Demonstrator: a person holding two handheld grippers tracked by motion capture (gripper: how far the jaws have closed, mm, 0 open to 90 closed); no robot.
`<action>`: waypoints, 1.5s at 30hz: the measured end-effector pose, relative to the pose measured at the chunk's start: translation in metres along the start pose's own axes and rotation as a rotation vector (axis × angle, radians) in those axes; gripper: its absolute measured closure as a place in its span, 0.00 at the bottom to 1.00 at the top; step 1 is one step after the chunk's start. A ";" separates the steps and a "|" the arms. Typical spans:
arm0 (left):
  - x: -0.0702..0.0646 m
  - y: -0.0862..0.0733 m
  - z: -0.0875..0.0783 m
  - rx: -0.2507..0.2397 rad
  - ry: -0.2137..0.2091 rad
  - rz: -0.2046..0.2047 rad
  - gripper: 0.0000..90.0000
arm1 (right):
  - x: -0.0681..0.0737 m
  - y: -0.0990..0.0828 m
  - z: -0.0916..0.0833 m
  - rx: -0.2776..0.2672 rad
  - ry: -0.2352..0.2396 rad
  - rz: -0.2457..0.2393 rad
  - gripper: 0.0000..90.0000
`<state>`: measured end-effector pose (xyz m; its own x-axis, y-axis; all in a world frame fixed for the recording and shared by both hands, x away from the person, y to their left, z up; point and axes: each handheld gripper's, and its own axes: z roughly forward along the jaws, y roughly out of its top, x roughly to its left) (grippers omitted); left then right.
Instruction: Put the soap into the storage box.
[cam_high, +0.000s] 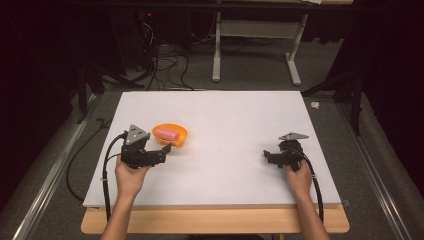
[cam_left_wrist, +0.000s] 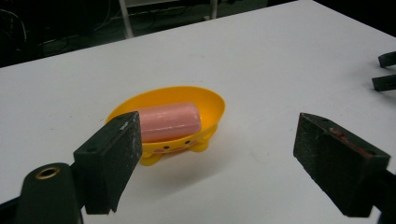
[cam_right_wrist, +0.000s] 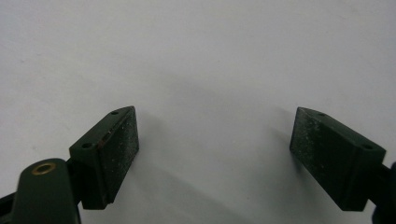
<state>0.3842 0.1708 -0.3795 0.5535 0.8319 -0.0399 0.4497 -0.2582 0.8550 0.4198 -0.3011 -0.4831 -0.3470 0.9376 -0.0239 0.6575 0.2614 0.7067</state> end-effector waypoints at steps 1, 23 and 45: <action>-0.001 -0.001 0.000 0.001 -0.005 0.001 0.18 | 0.000 0.000 0.000 0.000 0.000 0.000 0.18; -0.014 -0.011 0.008 0.004 -0.082 0.006 0.19 | 0.000 0.000 0.000 -0.001 -0.003 -0.006 0.18; -0.035 -0.020 0.029 0.042 -0.188 0.032 0.19 | 0.001 0.000 0.000 -0.001 -0.005 -0.008 0.18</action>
<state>0.3765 0.1327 -0.4101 0.6875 0.7175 -0.1118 0.4561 -0.3069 0.8353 0.4192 -0.3006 -0.4830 -0.3485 0.9367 -0.0330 0.6540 0.2682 0.7074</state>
